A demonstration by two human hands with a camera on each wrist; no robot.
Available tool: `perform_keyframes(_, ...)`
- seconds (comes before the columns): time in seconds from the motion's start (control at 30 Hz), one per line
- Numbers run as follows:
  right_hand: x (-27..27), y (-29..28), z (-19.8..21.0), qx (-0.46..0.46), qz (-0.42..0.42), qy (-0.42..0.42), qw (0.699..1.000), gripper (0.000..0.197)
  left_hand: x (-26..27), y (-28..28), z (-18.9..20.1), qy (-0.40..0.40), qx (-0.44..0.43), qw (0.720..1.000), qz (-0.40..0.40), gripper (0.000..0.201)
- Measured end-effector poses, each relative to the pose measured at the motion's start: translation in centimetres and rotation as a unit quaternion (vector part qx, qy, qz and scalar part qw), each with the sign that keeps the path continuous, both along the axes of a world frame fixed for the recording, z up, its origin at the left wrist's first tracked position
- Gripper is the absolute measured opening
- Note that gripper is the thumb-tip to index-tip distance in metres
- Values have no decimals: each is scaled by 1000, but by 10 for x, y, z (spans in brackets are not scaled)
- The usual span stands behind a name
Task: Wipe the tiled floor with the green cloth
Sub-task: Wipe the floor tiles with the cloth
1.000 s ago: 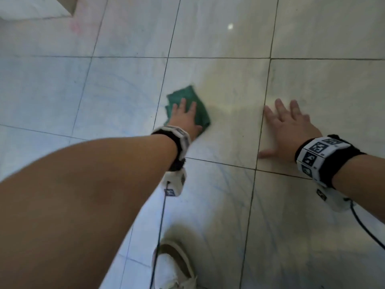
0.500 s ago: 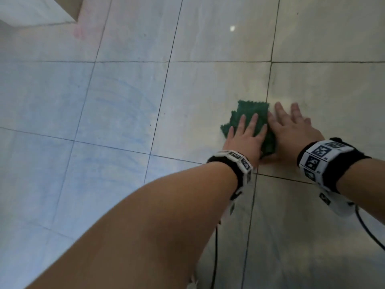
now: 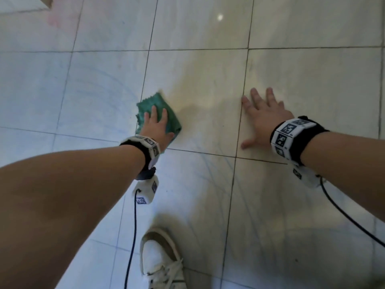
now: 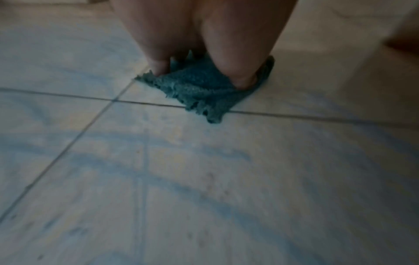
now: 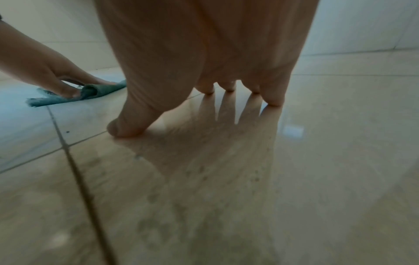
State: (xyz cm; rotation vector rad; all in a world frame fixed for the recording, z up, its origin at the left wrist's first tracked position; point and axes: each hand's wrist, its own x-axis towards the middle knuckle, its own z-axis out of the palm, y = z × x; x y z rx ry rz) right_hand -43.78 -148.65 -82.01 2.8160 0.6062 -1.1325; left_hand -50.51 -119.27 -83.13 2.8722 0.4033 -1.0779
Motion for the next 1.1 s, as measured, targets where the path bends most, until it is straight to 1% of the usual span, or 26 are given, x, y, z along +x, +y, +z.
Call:
perform_keyframes(0.1, 5, -2, 6, -4, 15, 8, 1000, 138, -9, -50, 6, 0, -27, 995, -99, 85)
perform_keyframes(0.2, 7, -5, 8, -10, 32, 4, 999, 137, -21, -113, 6, 19, -63, 980, -188, 85)
perform_keyframes(0.27, 10, -4, 9, -16, 37, 8, 999, 137, -22, -145, 2, 21, -80, 977, -199, 82)
perform_keyframes(0.33, 12, -1, 10, -23, 37, 15, 999, 137, -20, -164, 1, 17, -87, 975, -202, 81)
perform_keyframes(0.47, 14, -1, 10, -41, 40, 13, 998, 135, -18, -176, -4, 9, -95, 973, -210, 81)
perform_keyframes(0.6, 12, 1, 13, -49, 33, 14, 998, 135, -13, -161, -4, 18, -98, 969, -225, 85)
perform_keyframes(0.73, 10, 1, 17, -51, 28, 20, 998, 140, -11, -132, -5, 14, -97, 973, -209, 84)
perform_keyframes(0.83, 9, 0, 18, -47, 20, 24, 998, 140, -6, -88, 1, 9, -82, 985, -153, 85)
perform_keyframes(0.93, 10, -1, 18, -42, 21, 27, 999, 140, -5, -34, 4, 7, -50, 997, -62, 85)
perform_keyframes(1.03, 10, -1, 17, -40, 20, 25, 999, 141, -7, 6, 2, 16, -12, 1000, 11, 85)
perform_keyframes(1.1, 8, -1, 18, -42, 22, 21, 999, 140, -7, 22, 1, 19, 4, 999, 41, 83)
